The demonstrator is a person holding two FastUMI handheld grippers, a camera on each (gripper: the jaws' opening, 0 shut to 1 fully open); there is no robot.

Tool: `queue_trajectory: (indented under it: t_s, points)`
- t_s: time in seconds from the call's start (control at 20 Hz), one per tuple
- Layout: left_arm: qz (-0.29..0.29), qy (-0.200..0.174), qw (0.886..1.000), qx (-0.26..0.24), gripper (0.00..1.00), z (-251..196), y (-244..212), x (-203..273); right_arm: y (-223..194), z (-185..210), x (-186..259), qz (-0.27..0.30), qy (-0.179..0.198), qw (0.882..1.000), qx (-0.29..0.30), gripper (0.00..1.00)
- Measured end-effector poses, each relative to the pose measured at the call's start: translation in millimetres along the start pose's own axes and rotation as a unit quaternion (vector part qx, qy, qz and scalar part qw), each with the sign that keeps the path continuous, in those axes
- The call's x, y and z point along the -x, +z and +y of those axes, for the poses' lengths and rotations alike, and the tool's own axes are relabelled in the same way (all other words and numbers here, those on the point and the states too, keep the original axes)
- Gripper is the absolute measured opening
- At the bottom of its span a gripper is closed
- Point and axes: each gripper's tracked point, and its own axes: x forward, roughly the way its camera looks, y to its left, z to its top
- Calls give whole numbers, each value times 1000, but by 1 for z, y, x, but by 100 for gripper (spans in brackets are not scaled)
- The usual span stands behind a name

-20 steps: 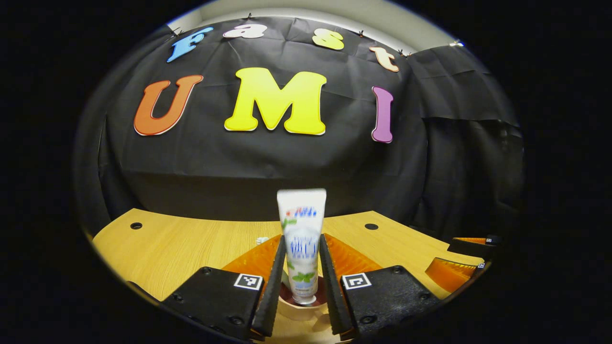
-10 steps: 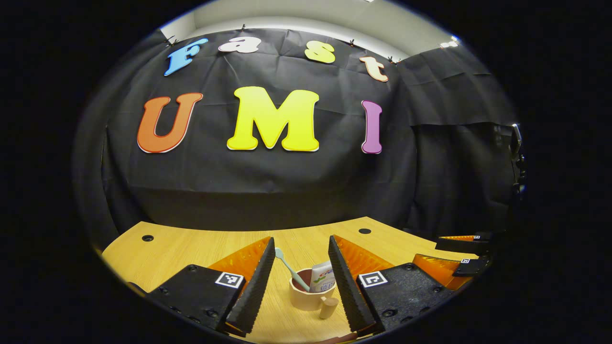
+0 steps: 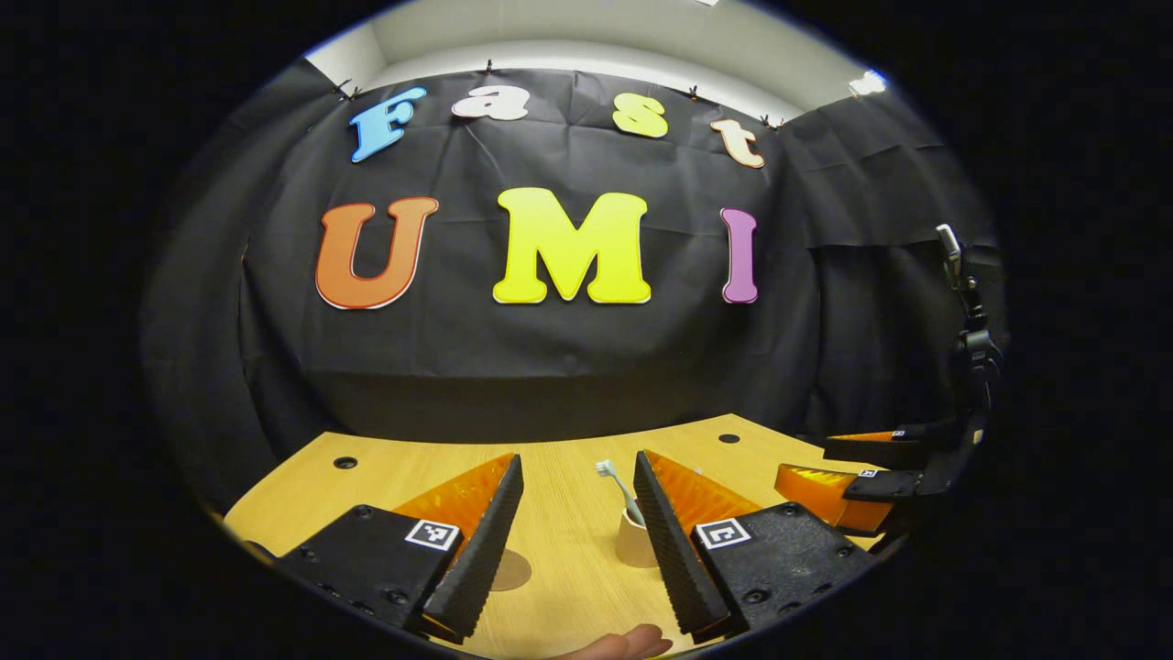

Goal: Put the toothbrush and toothpaste on the desktop into the cup, then pick up the cup and place it on the coaster on the desktop.

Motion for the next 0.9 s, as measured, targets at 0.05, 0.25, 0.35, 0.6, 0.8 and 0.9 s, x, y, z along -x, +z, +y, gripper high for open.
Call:
queue_trajectory:
  t_s: [0.05, 0.25, 0.35, 0.6, 0.8, 0.9]
  points:
    - [-6, 0, 1000, 0, 78, 3, 3, 4, -3, 3, -4, 6, 1, 1000, 2, 96]
    - [3, -8, 1000, 12, 78, 5, -5, 20, -21, 23, -19, 43, 16, 999, 12, 96]
    - [-2, -6, 1000, 7, 78, 8, -6, 29, -29, 33, -25, 57, 22, 998, 17, 96]
    - [-2, -10, 1000, 15, 78, 9, -12, 44, -54, 55, -48, 112, 31, 992, 45, 97]
    - [-9, 3, 1000, 5, 78, 20, -18, 52, -77, 60, -64, 186, 33, 981, 48, 97]
    - [-2, 0, 1000, 7, 78, 21, -26, 55, -84, 66, -71, 224, 39, 972, 55, 97]
